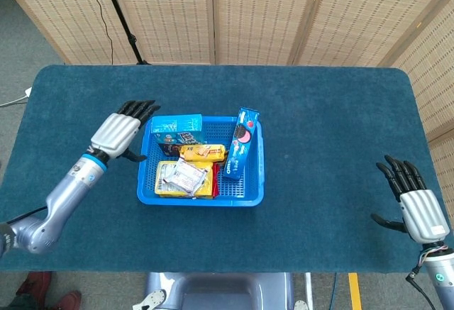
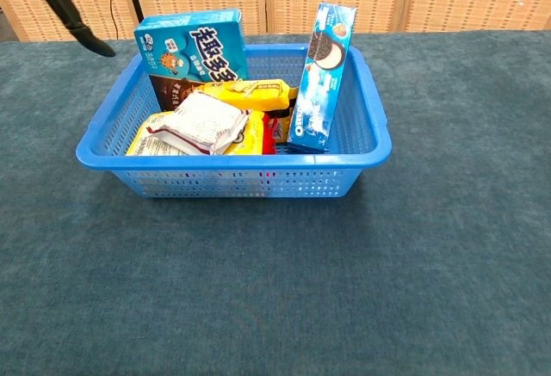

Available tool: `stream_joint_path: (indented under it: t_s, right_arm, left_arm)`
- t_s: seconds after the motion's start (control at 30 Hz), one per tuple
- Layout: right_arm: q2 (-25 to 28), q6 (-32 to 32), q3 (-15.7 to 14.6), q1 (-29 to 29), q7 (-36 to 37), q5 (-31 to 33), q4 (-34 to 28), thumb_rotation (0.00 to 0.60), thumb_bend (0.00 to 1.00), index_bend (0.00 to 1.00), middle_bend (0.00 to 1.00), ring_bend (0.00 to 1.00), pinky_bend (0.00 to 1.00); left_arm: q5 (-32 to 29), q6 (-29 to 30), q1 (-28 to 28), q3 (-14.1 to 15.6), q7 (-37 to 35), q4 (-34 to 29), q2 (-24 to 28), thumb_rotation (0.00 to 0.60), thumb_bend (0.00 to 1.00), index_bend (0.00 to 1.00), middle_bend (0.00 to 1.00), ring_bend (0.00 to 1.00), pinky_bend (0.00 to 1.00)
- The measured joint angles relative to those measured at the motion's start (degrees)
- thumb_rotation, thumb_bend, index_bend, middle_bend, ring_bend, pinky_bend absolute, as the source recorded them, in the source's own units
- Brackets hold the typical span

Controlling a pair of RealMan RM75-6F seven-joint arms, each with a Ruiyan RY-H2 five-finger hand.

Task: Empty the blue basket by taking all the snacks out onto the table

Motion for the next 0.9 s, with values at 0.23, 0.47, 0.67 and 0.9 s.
stream_joint_path:
  t_s: [0.23, 0.47, 0.67, 0.9]
  right_arm:
    - [-0.9, -3.0, 1.0, 0.8, -0.3, 3.1, 1.6, 0.600, 0.00, 0.02, 0.00, 0.00, 0.00]
    - [-1.3, -4.2, 1.3, 1.0, -0.6, 4.1, 2.0, 0.600, 0.00, 0.02, 0.00, 0.00, 0.00]
    - [-1.3, -4.5, 1.2, 1.2, -0.4, 3.9, 2.0, 0.600, 0.00, 0.02, 0.00, 0.00, 0.00]
    - [-1.1, -3.9, 1.0, 1.0, -0.2, 3.3, 1.6, 0.600, 0.00, 0.02, 0.00, 0.00, 0.00]
  left_arm:
    - [-9.7, -5.1, -8.7, 0.3, 4.3, 9.5, -7.8, 0.600, 0.20, 0.01, 0.00, 0.03, 0.22]
    - [-15.4, -6.9, -14.1, 1.6, 6.5, 17.0, -14.0, 0.600, 0.36, 0.53, 0.46, 0.48, 0.57]
    - [-14.9, -3.9, -14.8, 2.0, 6.6, 17.9, -15.6, 0.600, 0.39, 0.59, 0.51, 0.53, 0.59]
    - [-8.6, 2.0, -12.3, -0.1, 2.2, 11.0, -11.5, 0.600, 0.40, 0.59, 0.51, 0.53, 0.59]
